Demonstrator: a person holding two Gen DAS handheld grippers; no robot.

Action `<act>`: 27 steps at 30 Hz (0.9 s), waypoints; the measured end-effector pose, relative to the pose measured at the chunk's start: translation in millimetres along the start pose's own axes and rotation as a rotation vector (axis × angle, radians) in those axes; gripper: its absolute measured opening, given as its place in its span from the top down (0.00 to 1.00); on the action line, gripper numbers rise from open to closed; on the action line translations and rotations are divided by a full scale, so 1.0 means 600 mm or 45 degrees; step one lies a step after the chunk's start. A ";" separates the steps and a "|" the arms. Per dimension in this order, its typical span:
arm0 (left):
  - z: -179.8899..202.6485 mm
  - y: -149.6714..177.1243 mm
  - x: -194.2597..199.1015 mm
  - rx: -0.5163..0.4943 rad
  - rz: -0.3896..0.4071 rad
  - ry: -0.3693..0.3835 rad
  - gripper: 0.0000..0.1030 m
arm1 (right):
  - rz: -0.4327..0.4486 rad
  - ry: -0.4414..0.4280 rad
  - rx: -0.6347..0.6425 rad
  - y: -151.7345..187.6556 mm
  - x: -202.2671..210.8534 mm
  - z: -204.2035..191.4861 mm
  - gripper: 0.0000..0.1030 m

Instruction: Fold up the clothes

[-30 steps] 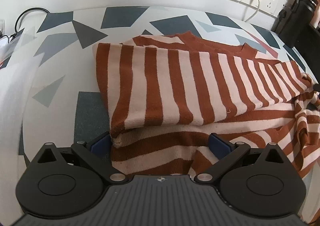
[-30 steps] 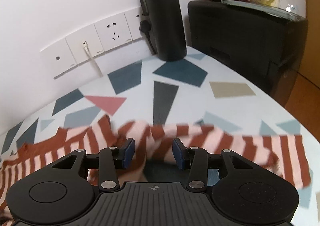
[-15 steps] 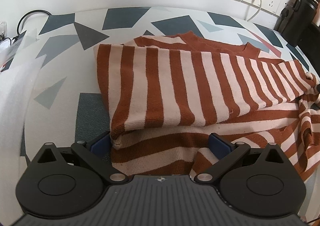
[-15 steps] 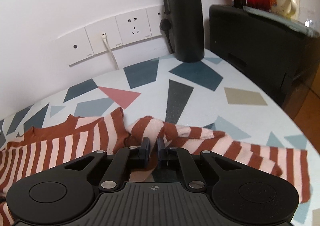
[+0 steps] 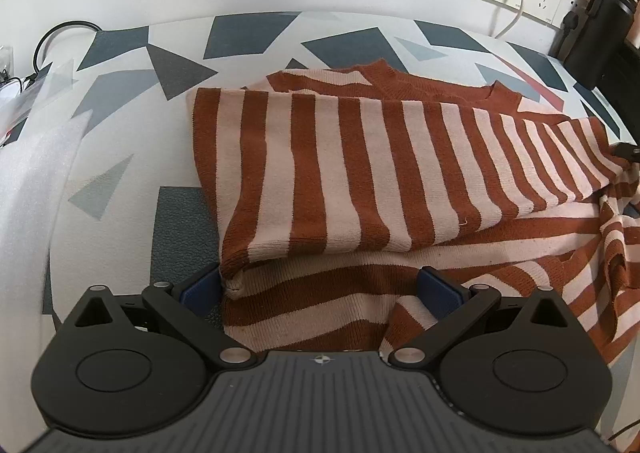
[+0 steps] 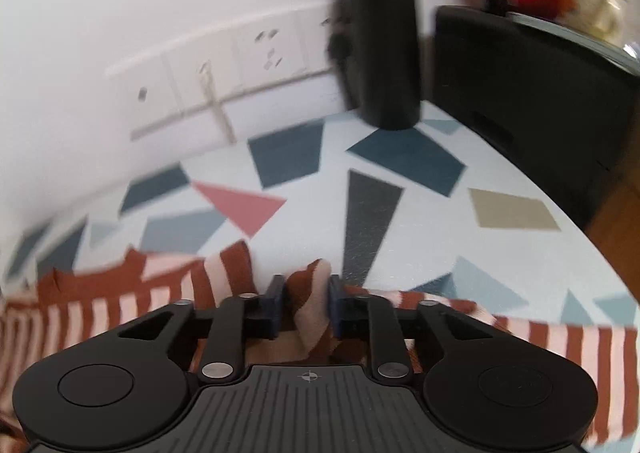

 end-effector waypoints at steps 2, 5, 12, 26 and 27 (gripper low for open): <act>0.001 0.000 -0.001 0.000 -0.007 -0.007 0.00 | 0.047 -0.012 -0.068 0.005 0.035 0.013 0.85; 0.001 0.000 -0.002 0.000 -0.010 -0.011 0.00 | 0.060 -0.022 -0.129 0.033 0.086 0.031 0.86; 0.000 0.001 -0.002 -0.011 -0.010 -0.008 0.00 | -0.106 -0.006 -0.264 0.151 0.154 0.055 0.88; 0.000 0.000 -0.001 -0.015 0.001 -0.011 0.00 | -0.032 0.134 -0.236 0.107 0.179 0.087 0.69; 0.000 0.001 0.000 -0.015 0.001 -0.012 0.00 | -0.026 0.126 -0.231 0.094 0.170 0.087 0.66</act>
Point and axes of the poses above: each gripper's, at about its wrist camera, not at the fingertips, and x roughly against the way its jaws point, z to its right, y to its underside, the point moved 10 cm from there along -x, roughly the way its jaws point, and after that the axes turned 7 degrees about -y, right-handed, at the moved point
